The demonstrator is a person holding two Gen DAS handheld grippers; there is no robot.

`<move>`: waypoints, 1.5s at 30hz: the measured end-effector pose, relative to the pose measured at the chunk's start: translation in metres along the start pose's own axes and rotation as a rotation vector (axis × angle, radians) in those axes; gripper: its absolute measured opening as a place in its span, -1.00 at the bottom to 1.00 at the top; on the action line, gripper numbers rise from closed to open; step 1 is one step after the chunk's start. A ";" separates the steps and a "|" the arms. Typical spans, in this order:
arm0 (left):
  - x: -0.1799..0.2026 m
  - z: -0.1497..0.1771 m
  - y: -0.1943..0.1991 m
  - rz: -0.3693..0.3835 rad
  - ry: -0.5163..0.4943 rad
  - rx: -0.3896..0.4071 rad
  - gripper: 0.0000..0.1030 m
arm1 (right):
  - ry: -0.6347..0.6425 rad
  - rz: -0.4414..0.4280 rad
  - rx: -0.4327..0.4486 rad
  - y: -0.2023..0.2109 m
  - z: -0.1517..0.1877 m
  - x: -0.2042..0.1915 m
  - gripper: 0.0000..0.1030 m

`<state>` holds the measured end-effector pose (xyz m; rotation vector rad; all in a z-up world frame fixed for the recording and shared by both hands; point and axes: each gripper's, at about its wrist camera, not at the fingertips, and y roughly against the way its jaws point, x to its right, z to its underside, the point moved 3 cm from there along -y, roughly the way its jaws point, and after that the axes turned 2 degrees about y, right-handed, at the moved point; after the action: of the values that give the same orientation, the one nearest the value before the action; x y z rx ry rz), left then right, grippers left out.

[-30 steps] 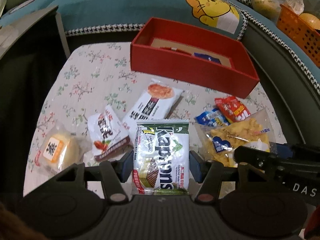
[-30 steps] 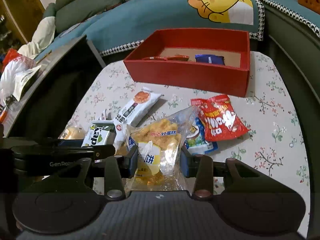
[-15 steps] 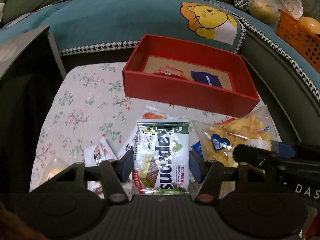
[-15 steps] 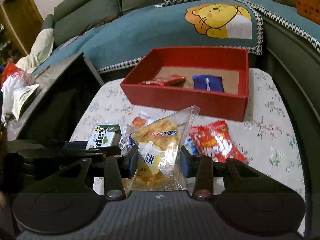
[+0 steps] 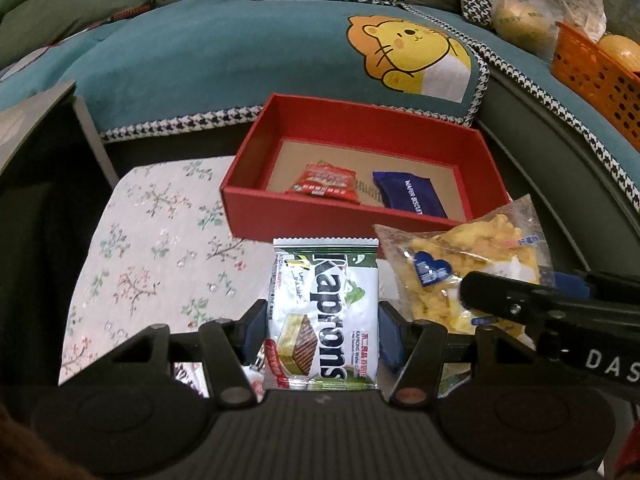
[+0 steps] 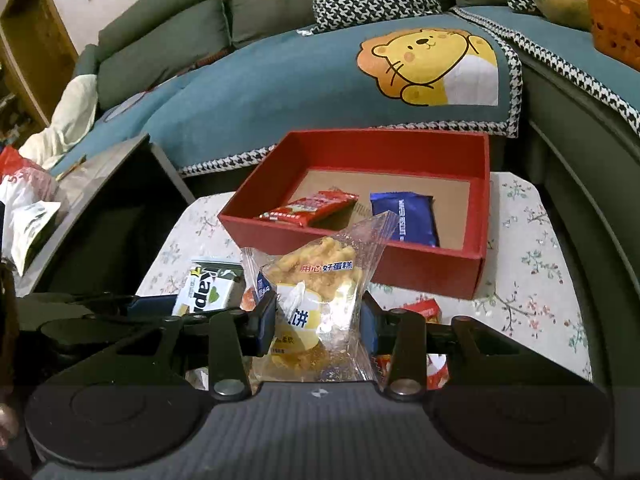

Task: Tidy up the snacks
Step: 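Carry the Kaprons pack and waffle bag with both tools over the red box, then open both tools to drop the Kaprons pack and waffle bag into the box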

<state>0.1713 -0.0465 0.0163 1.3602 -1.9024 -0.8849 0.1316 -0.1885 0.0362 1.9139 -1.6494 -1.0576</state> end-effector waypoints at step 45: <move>0.004 -0.104 -0.118 -0.112 0.016 -0.011 0.76 | -0.127 0.043 0.026 -0.109 -0.066 0.077 0.45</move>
<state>0.3167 -0.0959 -0.0186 1.4746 -1.8218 -0.9343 0.2546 -0.2492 -0.0221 1.8527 -1.7730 -1.1669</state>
